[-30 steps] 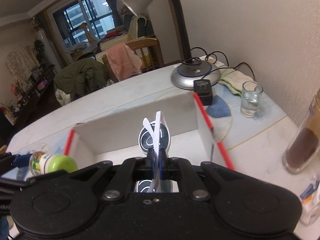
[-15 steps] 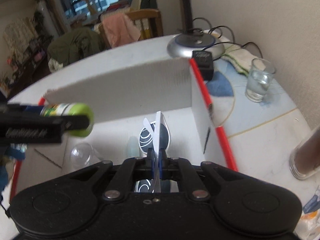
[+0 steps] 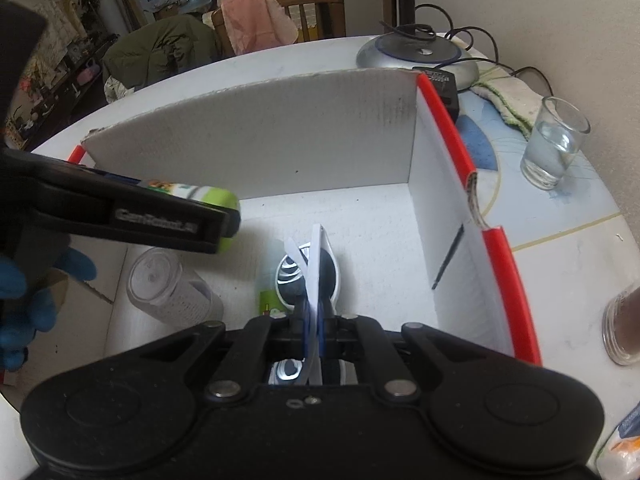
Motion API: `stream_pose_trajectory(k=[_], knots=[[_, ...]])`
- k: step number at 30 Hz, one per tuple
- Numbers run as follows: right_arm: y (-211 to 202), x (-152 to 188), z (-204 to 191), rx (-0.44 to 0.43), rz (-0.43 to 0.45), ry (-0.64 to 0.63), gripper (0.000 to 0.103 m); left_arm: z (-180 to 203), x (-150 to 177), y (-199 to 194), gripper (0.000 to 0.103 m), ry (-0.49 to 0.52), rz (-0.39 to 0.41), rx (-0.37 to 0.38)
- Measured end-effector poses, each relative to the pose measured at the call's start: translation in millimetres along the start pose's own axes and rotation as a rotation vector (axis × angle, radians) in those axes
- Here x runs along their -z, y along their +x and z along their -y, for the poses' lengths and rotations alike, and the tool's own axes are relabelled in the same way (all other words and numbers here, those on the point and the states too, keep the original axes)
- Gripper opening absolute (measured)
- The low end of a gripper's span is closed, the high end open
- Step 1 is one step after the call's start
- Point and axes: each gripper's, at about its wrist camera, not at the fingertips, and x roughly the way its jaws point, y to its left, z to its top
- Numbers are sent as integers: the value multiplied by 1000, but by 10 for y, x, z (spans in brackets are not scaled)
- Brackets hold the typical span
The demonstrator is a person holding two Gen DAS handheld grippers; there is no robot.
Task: Organize rigid objects
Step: 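Carry the jar and sunglasses into the shoebox and open both tools, then withdraw both tools from the shoebox toward the remaining items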
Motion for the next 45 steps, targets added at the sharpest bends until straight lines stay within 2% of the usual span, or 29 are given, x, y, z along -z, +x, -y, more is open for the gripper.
stream_pose_trajectory(k=[6,13,20,27,45], knots=[[17,-30,16,-8,-12,6,16,-47,6,133,85,-37,-51,20],[0,-25,23,-10,-17,17,28,-41,-5,74,85,-47,-35,19],[-96,-5,5,-6,2,16,37,-19,25,-97,85,-46,6,27],[-278,4,-42,-12,35,14,42,-46,91,-383,85,-65,66,53],[-901,145,-409,-21,147,-8,66,-241,507,-1340,85,-82,236,126]])
